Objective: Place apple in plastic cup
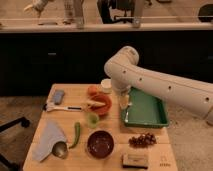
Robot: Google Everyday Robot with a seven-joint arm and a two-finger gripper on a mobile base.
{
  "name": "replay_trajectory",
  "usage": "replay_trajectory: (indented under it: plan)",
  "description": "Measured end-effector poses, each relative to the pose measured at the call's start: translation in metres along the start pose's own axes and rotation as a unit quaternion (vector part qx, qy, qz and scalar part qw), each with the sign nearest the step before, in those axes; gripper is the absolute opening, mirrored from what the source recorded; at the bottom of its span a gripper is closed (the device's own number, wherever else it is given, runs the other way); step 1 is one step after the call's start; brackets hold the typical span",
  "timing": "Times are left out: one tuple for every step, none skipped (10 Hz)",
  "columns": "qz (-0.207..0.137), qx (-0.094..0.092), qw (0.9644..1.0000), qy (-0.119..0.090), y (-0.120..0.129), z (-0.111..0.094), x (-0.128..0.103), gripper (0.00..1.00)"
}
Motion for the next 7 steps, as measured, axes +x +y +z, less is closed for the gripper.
replay_trajectory:
  plan:
    - [-0.006, -0.002, 1.0, 0.002, -0.008, 0.0, -0.004, 0.8]
    - [-0.017, -0.001, 0.9999, 0.001, -0.021, 0.001, -0.016, 0.8]
    - [-0.028, -0.004, 0.9996, 0.002, -0.031, 0.004, -0.026, 0.8]
    - [-0.034, -0.011, 0.9993, 0.006, -0.036, 0.007, -0.029, 0.8]
    - [-0.04, -0.014, 0.9991, 0.008, -0.042, 0.01, -0.034, 0.8]
    - [-0.046, -0.018, 0.9987, 0.011, -0.046, 0.016, -0.037, 0.8]
    - [-0.047, -0.022, 0.9985, 0.017, -0.048, 0.021, -0.04, 0.8]
